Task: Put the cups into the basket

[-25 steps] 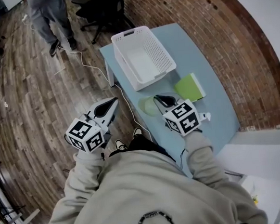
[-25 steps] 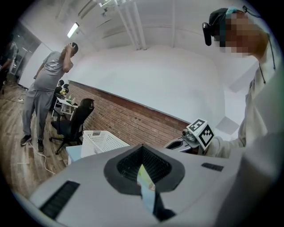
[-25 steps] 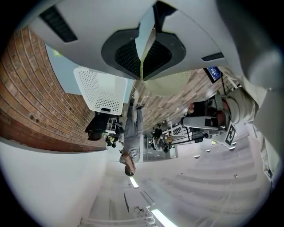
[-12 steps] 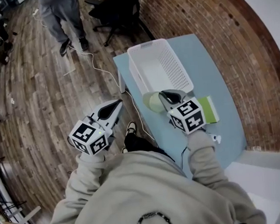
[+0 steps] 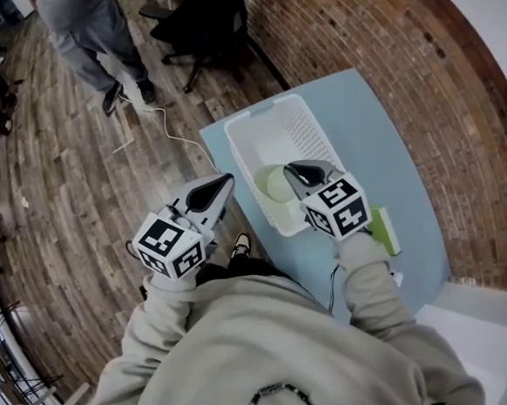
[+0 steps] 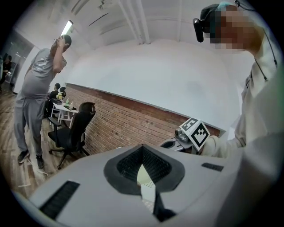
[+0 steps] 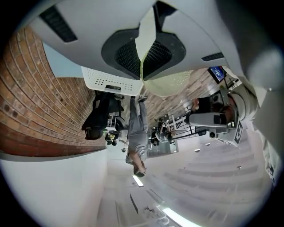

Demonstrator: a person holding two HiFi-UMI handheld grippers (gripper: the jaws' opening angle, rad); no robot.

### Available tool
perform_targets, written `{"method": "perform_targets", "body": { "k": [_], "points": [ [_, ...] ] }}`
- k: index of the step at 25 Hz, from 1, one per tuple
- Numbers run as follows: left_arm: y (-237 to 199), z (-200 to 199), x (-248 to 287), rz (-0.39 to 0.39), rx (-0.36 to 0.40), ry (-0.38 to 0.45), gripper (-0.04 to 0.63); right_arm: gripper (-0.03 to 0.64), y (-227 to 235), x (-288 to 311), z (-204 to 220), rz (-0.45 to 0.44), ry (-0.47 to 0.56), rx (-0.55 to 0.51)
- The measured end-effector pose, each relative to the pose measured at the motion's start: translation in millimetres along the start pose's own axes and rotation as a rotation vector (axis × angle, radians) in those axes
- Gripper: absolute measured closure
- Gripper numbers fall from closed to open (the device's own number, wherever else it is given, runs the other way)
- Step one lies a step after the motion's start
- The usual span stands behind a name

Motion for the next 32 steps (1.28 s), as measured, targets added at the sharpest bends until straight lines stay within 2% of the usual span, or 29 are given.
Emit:
{"method": "perform_targets", "body": {
  "k": [7,11,16,19,27,32],
  "points": [
    [-46.0,-17.4,33.5,0.056,-0.012,-0.037,0.598,0.586,23.6,23.9,-28.1,0.036,0.01,0.046],
    [-71.1,-23.2,60.6,0.115,-0.022,-0.055,0.598,0.586,36.5,28.3,-34.9,0.093,0.006,0.083],
    [-90.0,-38.5,81.8,0.171,0.0,-0.06,0.6,0.586,43.2,31.2,-37.3,0.147,-0.01,0.124],
    [-96.9,-41.7,85.1,0.168,0.0,-0.042,0.6,0.586,44.3,33.4,-39.7,0.162,-0.019,0.131],
    [-100.0,-28.9,97.8,0.189,-0.014,-0.06,0.6,0.586,59.6,51.4,-30.7,0.156,-0.077,0.126],
    [-105.3,-21.1,92.1,0.141,-0.025,-0.058,0.6,0.586,71.8,80.7,-19.5,0.117,-0.139,0.106]
  ]
}}
Point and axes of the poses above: the fingertips, and each gripper's own axes: x forward along the fingers, y to its right, z out of its underside, the point moved 10 cm from there along -x, backward along the fingers, and after that the axes turned 3 degrees about x, right-handed, at the moved point
